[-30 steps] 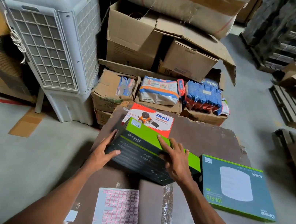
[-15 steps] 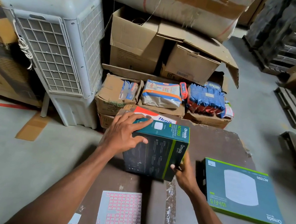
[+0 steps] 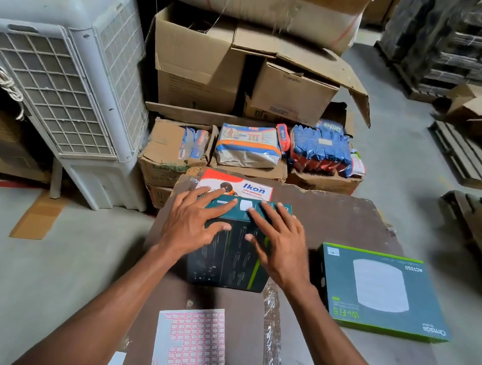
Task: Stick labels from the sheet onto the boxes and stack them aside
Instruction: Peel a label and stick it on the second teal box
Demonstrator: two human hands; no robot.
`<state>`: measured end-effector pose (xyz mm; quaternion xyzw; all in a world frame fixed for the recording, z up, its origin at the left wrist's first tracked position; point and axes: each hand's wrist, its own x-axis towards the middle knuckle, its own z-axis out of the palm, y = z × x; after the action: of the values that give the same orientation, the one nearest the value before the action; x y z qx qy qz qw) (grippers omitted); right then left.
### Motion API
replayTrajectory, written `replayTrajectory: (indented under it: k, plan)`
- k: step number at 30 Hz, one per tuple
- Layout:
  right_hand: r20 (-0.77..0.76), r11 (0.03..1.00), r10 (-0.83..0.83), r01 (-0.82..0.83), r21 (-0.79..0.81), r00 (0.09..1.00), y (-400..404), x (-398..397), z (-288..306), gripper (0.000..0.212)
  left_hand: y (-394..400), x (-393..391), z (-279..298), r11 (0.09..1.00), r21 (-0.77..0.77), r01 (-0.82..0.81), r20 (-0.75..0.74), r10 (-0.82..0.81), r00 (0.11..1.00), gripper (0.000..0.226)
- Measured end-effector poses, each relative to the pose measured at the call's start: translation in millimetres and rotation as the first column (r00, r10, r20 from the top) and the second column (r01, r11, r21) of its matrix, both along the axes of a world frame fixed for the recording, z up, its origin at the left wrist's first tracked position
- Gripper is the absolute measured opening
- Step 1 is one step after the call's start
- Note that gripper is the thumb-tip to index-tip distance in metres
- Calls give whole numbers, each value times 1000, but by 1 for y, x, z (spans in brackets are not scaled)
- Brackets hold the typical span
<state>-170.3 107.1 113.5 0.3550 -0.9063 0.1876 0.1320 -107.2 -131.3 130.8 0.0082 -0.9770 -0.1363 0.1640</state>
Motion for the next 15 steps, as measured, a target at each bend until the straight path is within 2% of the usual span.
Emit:
replayTrajectory:
  k: [6, 10, 15]
  plan:
    - [-72, 992, -90, 83, -94, 993, -6, 11, -19, 60, 7, 8, -9, 999, -33, 0, -97, -3, 995, 40]
    - [-62, 989, -94, 86, -117, 994, -11, 7, -14, 72, 11, 7, -6, 999, -27, -40, -77, 38, 996, 39]
    - [-77, 986, -106, 95, -137, 991, -14, 4, -15, 57, 13, 2, 2, 983, -171, -69, 17, 73, 997, 54]
